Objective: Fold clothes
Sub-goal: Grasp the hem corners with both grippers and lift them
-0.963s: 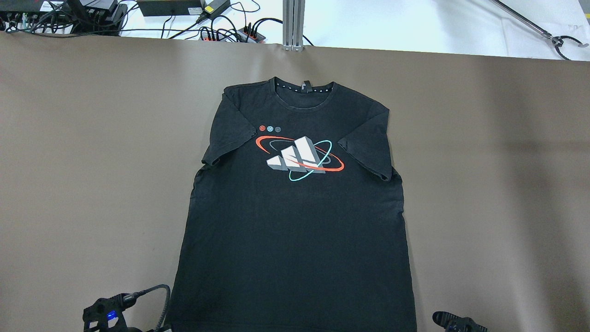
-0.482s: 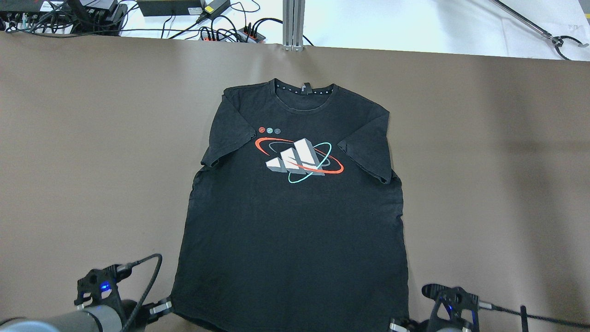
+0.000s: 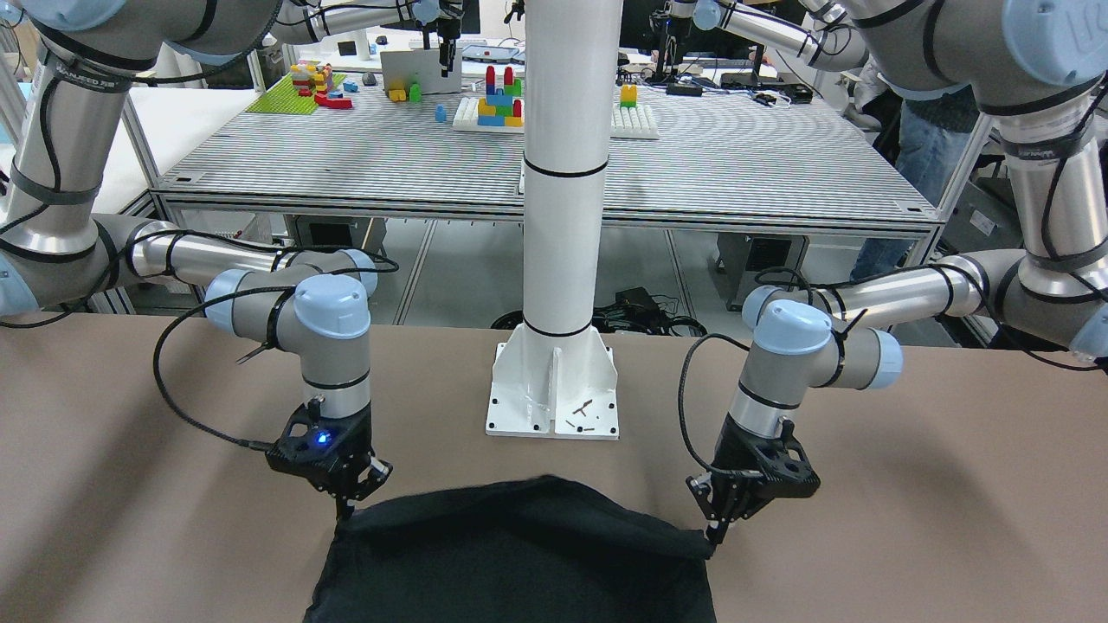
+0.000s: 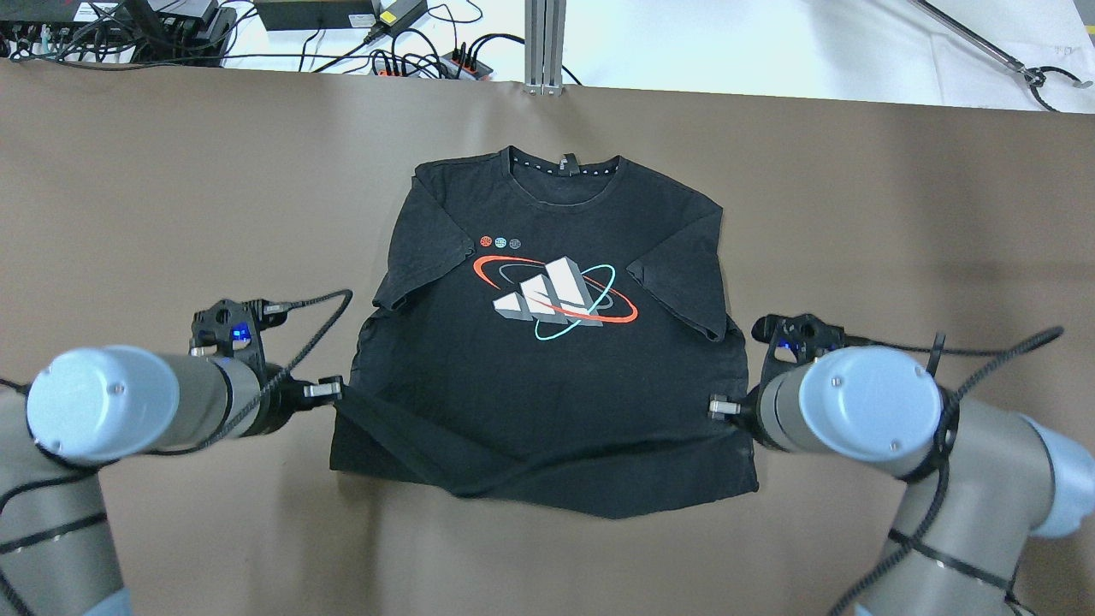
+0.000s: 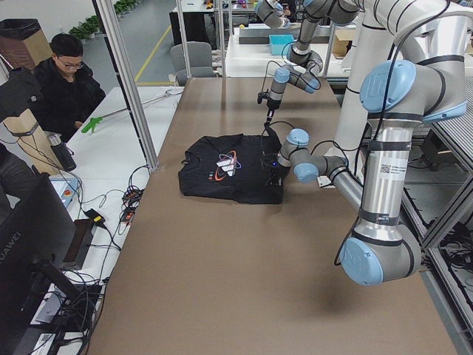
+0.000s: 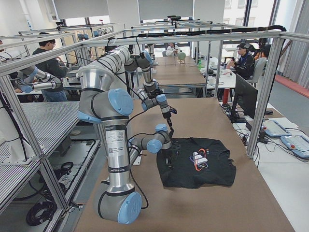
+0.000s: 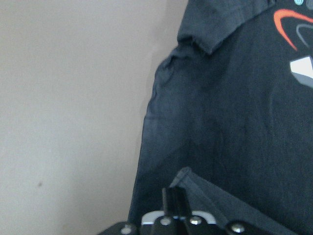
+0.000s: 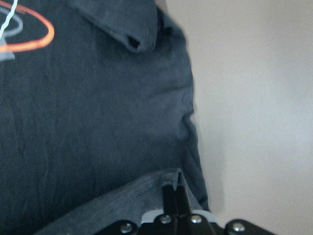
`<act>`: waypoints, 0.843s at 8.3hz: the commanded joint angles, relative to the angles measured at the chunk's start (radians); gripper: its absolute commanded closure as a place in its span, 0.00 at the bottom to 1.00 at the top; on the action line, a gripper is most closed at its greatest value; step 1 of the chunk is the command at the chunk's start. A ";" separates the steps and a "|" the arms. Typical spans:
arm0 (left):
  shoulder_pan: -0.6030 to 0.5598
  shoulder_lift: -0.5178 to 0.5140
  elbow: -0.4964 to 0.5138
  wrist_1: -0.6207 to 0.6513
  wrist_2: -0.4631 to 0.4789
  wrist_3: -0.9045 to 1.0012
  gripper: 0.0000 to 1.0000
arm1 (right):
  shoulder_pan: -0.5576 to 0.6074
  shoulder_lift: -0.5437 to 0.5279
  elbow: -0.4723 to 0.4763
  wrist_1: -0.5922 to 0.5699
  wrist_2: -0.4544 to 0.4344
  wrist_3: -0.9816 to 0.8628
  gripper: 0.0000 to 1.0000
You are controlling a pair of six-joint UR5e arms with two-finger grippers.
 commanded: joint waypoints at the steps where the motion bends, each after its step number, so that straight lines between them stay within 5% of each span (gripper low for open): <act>1: -0.214 -0.106 0.127 0.000 -0.122 0.114 1.00 | 0.228 0.131 -0.184 -0.005 0.037 -0.227 1.00; 5: -0.269 -0.155 0.160 0.000 -0.146 0.115 1.00 | 0.322 0.161 -0.199 -0.004 0.037 -0.281 1.00; 7: -0.298 -0.166 0.187 -0.001 -0.148 0.117 1.00 | 0.344 0.249 -0.327 0.002 0.037 -0.312 1.00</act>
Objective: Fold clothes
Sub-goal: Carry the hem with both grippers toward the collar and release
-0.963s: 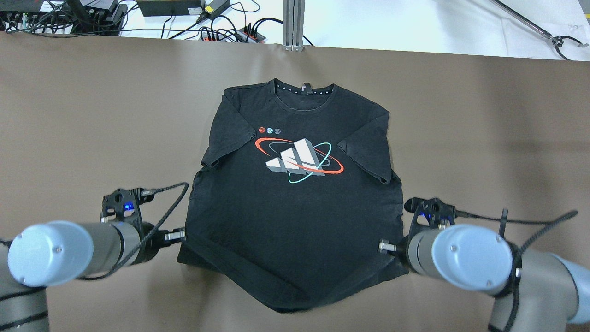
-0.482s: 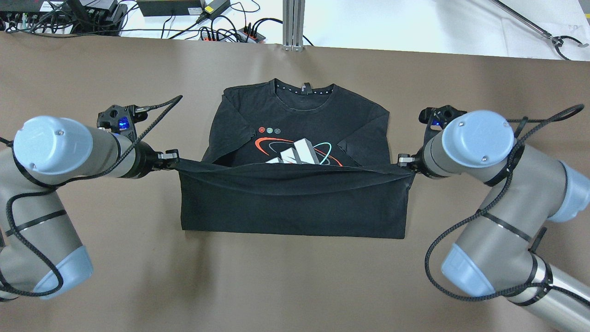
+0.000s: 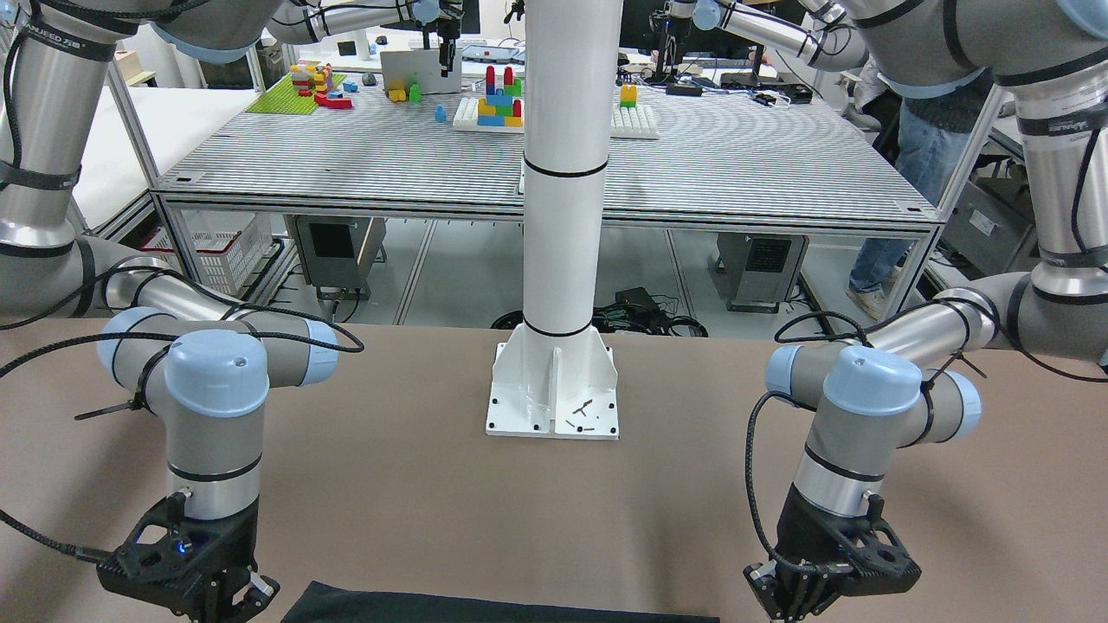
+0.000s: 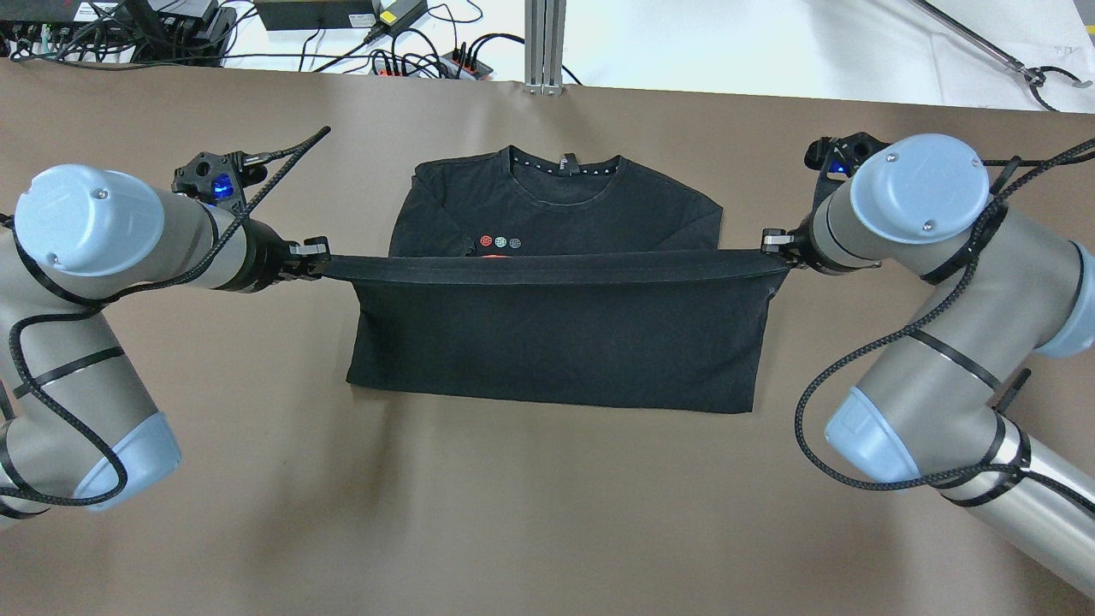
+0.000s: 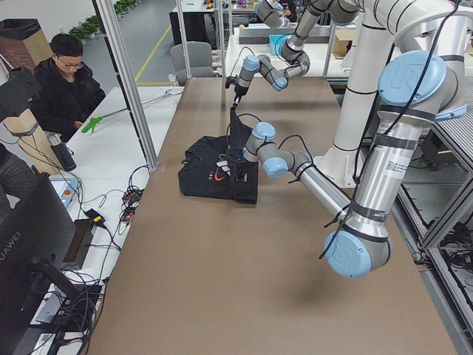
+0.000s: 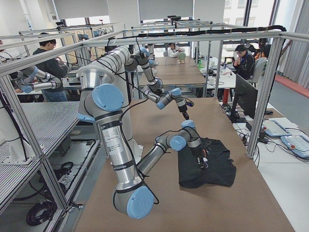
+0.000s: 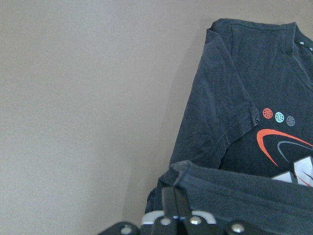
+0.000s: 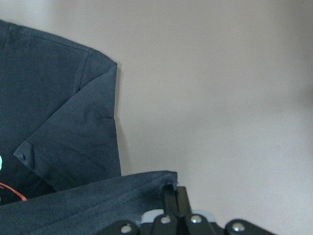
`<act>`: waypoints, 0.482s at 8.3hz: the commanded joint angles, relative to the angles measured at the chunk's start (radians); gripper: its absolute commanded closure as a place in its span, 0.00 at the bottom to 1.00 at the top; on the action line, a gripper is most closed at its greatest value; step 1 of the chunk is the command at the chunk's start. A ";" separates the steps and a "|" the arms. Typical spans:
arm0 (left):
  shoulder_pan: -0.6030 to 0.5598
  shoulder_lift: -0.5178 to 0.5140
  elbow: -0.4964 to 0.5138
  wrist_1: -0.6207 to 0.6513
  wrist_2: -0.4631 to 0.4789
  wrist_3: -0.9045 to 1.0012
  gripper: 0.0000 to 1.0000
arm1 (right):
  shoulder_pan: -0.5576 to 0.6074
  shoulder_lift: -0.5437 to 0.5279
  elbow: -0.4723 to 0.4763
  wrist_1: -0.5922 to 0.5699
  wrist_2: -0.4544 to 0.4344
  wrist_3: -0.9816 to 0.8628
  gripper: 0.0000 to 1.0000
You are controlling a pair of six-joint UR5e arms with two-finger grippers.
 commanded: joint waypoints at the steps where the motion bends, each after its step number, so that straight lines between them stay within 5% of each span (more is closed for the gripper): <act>1: -0.045 -0.072 0.104 -0.003 -0.002 0.008 1.00 | 0.018 0.111 -0.193 0.027 -0.009 -0.025 1.00; 4: -0.090 -0.347 0.496 -0.021 -0.002 0.043 1.00 | 0.018 0.157 -0.431 0.272 -0.013 -0.027 1.00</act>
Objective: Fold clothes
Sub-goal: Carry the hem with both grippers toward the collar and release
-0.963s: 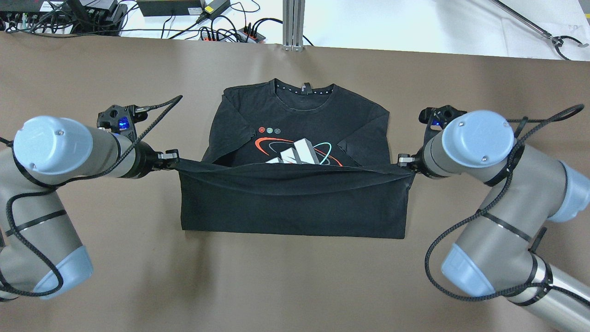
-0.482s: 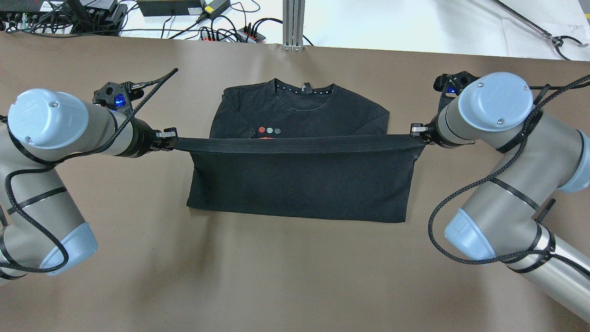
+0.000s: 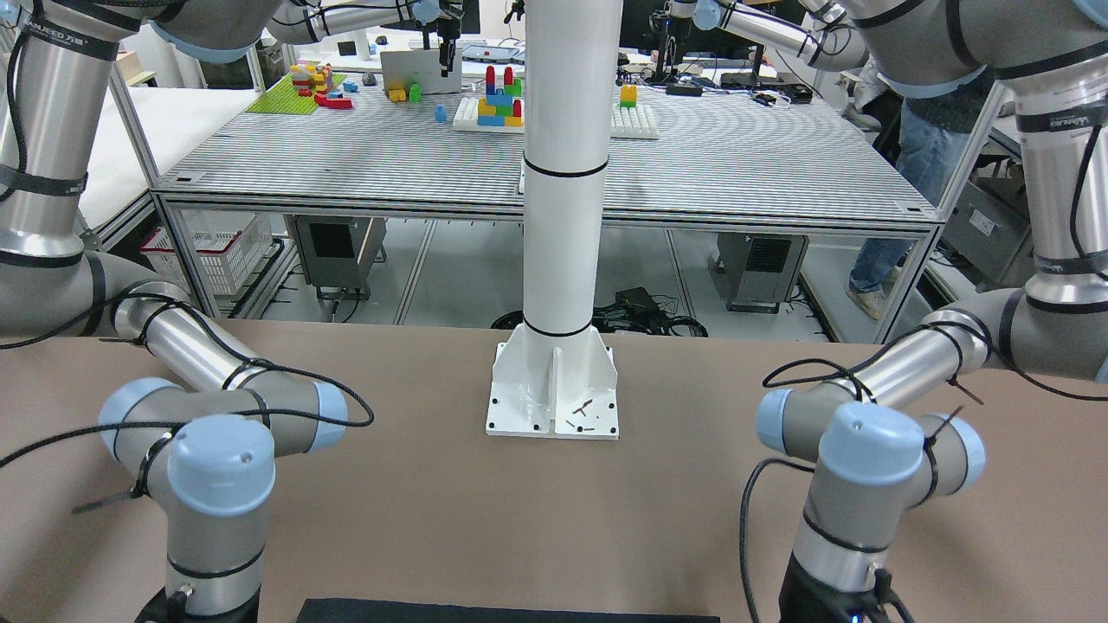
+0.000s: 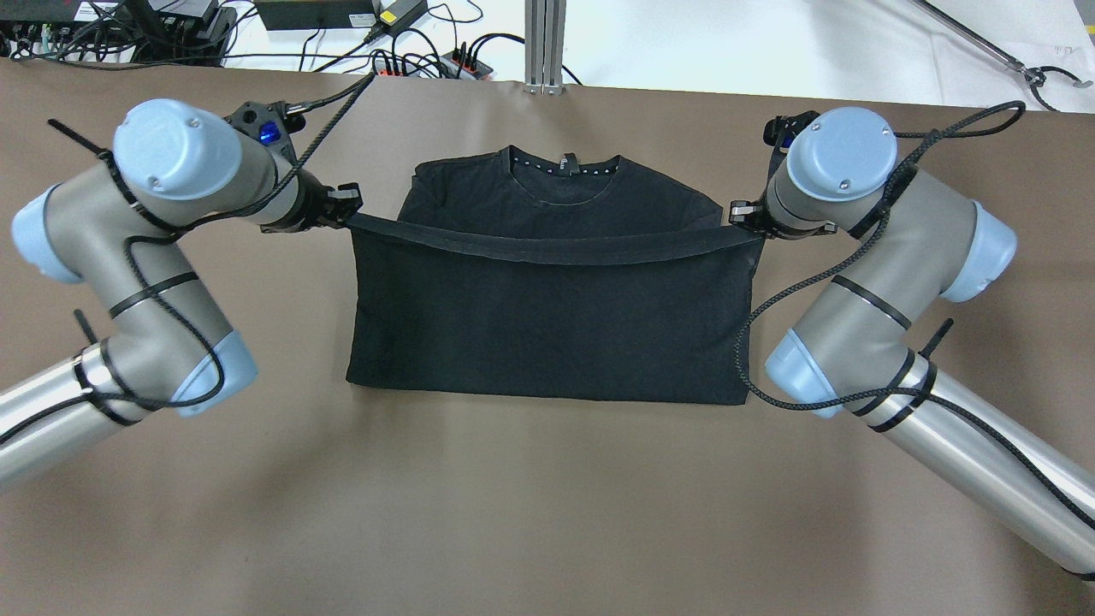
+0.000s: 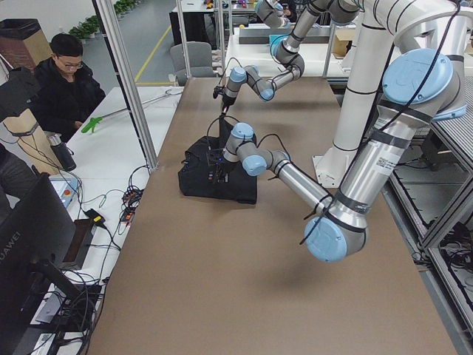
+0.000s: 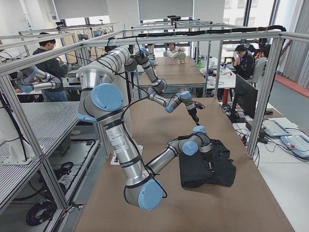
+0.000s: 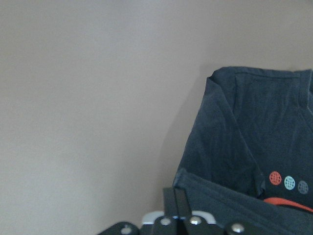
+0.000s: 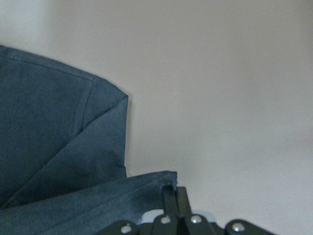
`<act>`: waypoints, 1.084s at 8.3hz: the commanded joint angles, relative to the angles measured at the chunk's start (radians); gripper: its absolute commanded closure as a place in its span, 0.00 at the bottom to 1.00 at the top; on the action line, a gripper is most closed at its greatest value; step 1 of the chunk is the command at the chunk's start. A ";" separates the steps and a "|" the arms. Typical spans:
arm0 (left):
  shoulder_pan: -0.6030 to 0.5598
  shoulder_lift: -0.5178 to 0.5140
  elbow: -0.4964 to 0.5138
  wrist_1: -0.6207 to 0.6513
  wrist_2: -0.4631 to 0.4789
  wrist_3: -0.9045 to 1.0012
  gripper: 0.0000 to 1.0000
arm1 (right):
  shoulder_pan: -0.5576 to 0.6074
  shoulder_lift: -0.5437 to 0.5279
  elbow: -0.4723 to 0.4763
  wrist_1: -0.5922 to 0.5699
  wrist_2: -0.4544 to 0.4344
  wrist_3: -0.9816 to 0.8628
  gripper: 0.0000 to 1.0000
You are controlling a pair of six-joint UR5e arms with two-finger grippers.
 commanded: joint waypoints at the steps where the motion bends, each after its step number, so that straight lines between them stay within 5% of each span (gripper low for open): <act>1: -0.027 -0.196 0.320 -0.044 0.003 0.042 1.00 | 0.001 0.055 -0.171 0.136 -0.002 0.007 1.00; 4: -0.041 -0.214 0.479 -0.209 0.003 0.045 1.00 | -0.001 0.095 -0.309 0.246 -0.010 0.008 1.00; 6: -0.056 -0.214 0.479 -0.210 0.000 0.044 0.86 | 0.001 0.095 -0.322 0.247 -0.033 0.018 0.96; 7: -0.080 -0.224 0.490 -0.210 -0.012 0.042 0.70 | -0.001 0.095 -0.349 0.248 -0.095 0.097 0.70; 8: -0.105 -0.241 0.531 -0.213 -0.061 0.044 0.66 | -0.001 0.100 -0.355 0.282 -0.129 0.187 0.46; 9: -0.107 -0.253 0.539 -0.212 -0.066 0.044 0.62 | -0.001 0.112 -0.357 0.291 -0.131 0.282 0.38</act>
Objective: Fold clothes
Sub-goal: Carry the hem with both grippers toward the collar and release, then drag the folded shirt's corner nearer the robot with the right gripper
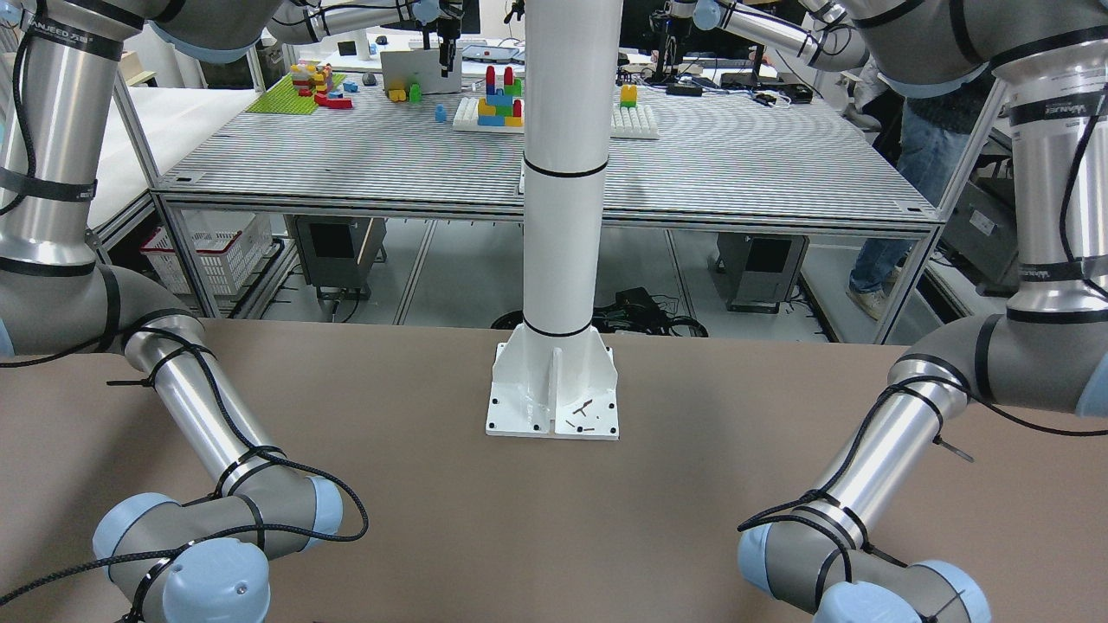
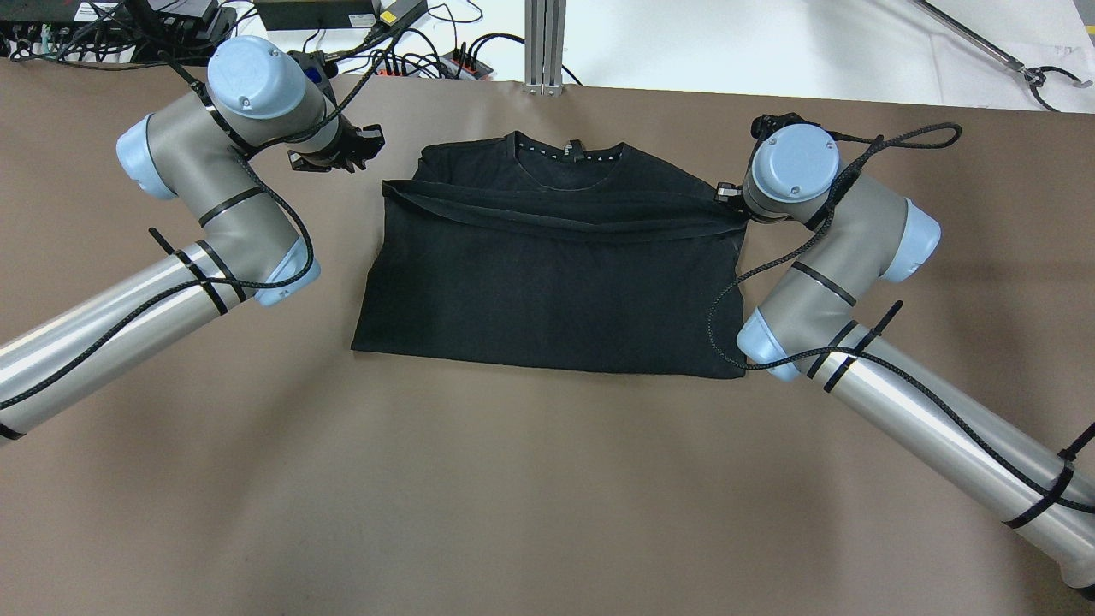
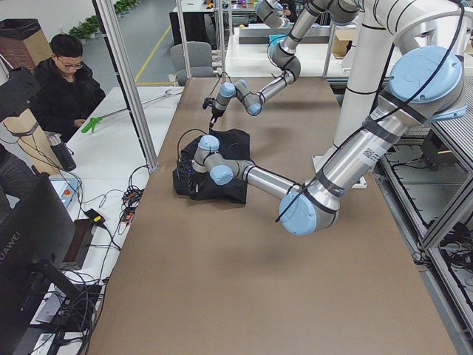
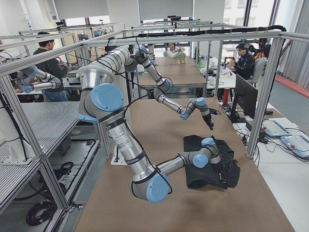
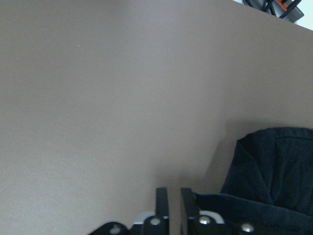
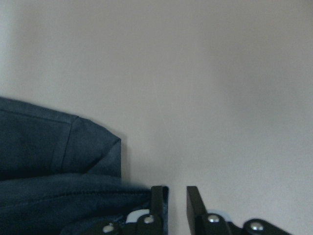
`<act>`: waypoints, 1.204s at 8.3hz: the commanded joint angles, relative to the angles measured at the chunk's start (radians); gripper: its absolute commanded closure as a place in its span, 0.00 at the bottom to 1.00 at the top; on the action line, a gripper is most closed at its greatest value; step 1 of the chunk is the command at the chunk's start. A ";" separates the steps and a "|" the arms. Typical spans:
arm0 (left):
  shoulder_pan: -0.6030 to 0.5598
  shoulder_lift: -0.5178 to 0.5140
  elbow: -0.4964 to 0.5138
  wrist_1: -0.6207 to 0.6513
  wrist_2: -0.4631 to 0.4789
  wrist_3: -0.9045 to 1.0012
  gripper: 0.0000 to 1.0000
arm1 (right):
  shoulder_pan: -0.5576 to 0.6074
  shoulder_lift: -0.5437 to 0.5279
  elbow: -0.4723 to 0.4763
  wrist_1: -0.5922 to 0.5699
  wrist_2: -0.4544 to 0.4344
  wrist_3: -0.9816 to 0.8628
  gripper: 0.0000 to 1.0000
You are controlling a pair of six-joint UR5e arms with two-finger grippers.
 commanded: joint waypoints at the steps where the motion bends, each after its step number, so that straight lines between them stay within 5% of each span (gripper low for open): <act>1: -0.022 -0.028 0.046 -0.003 -0.035 0.000 0.61 | -0.001 0.019 -0.012 0.032 -0.038 0.187 0.32; 3: -0.022 -0.034 0.041 -0.001 -0.036 -0.010 0.59 | -0.019 -0.047 0.085 0.047 -0.026 0.192 0.32; 6: -0.019 -0.042 0.038 -0.001 -0.036 -0.017 0.54 | -0.192 -0.307 0.435 0.037 -0.024 0.195 0.32; 9: -0.013 -0.044 0.035 -0.003 -0.035 -0.021 0.52 | -0.264 -0.369 0.442 0.063 -0.031 0.265 0.33; 10: -0.013 -0.045 0.035 -0.003 -0.033 -0.023 0.51 | -0.267 -0.372 0.434 0.063 -0.032 0.262 0.41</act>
